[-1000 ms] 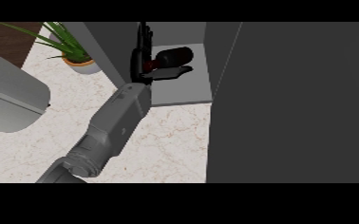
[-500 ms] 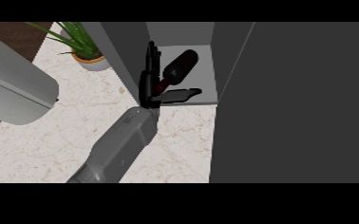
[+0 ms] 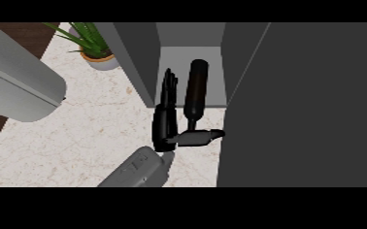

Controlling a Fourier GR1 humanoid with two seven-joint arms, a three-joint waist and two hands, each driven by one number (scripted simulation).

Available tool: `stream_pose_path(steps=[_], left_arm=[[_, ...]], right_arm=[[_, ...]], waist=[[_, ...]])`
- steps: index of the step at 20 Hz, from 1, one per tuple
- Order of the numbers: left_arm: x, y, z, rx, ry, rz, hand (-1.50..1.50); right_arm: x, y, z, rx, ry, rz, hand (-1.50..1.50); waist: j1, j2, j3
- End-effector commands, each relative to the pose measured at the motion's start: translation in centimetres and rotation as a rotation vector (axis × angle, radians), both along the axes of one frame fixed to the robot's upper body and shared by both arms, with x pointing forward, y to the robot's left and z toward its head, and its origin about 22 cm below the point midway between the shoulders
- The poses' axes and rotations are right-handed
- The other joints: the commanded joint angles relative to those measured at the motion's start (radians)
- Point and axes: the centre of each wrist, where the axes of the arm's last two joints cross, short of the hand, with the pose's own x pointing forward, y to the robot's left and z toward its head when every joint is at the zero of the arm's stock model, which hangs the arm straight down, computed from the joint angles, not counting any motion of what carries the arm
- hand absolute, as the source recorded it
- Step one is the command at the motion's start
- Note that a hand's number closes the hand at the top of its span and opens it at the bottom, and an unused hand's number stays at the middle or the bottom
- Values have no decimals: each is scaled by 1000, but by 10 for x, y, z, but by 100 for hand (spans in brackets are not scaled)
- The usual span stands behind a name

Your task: Pick up the wine, place it into the cabinet and close the cabinet

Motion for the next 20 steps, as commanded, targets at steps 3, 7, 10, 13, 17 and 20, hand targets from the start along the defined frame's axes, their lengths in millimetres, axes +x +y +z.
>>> stream_pose_path(steps=[3,7,10,13,17,20], left_arm=[[-32,1,15,-36,-22,21,-150],[-67,13,35,-40,-35,57,-150],[-78,1,42,-41,-8,77,-150],[-83,11,46,-70,-40,85,-150],[-119,32,47,-65,-42,14,-150],[-135,49,61,-56,-19,-39,-150]], right_arm=[[-26,-6,-10,31,-20,29,-150],[-3,-3,4,23,-19,20,-150],[-16,-14,10,15,-52,20,-150],[-33,-8,19,2,-36,57,-150],[-18,-4,6,25,-7,71,-150],[-20,5,12,37,31,136,-150]], waist=[[-3,3,0],[8,2,0],[0,3,0],[-3,3,0],[0,4,0],[4,2,0]])
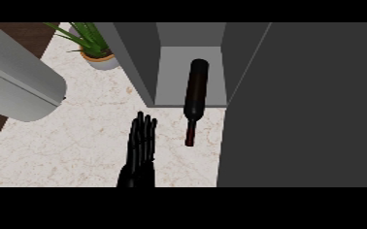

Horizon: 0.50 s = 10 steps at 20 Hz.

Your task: Pick up the wine, place it into the cabinet and close the cabinet

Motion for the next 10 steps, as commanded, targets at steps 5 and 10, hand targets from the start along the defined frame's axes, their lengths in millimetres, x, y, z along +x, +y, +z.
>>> stream_pose_path(steps=[5,10], left_arm=[[-25,41,28,9,-28,-65,-150],[-44,76,21,22,-27,-141,-150]], right_arm=[[-10,8,-14,-7,47,152,150],[-14,1,0,-77,-5,172,150]], waist=[[-1,1,0],[2,1,-1]])
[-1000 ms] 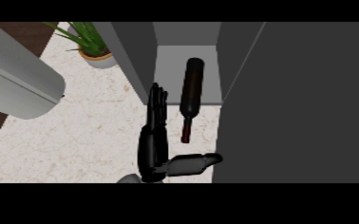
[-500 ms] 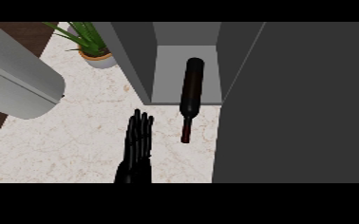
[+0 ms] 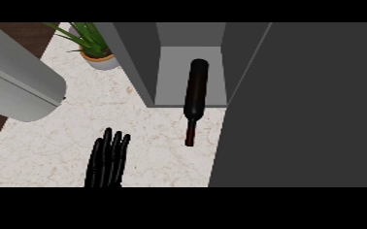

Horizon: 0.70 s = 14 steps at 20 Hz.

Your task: Pick up the wine, place it into the cabinet and close the cabinet

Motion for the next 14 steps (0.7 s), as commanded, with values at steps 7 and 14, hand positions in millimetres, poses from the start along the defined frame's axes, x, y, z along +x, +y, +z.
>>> stream_pose_path(steps=[7,14], left_arm=[[-7,56,2,19,-5,33,-150],[-1,90,23,-5,-29,76,-150]], right_arm=[[-30,10,-5,120,162,208,150],[-51,30,11,77,152,346,150]], waist=[[0,0,-1],[2,-3,-2]])
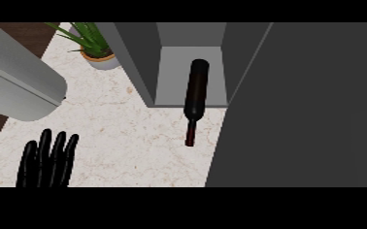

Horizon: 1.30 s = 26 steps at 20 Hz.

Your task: Pick up the wine, place it into the cabinet and close the cabinet

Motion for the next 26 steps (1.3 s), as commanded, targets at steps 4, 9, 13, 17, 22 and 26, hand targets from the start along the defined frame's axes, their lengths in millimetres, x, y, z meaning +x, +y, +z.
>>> stream_pose_path(steps=[4,9,13,17,22,26], left_arm=[[-1,39,9,3,-1,54,-150],[-2,68,20,24,-24,52,-150],[-1,87,18,21,8,38,-150],[12,93,27,9,-2,44,-150],[7,100,33,26,9,15,-150],[9,104,17,-15,15,19,-150]], right_arm=[[-45,10,25,22,-86,224,150],[-58,36,29,62,-66,274,150],[-69,52,30,101,-46,283,150],[-61,73,24,100,-62,269,150],[-57,88,21,114,-111,225,150],[-48,110,19,73,-165,187,150]], waist=[[-2,-3,0],[-2,-7,-2],[-10,-14,-3],[-6,-5,-2],[7,-7,-2],[10,-3,-3]])
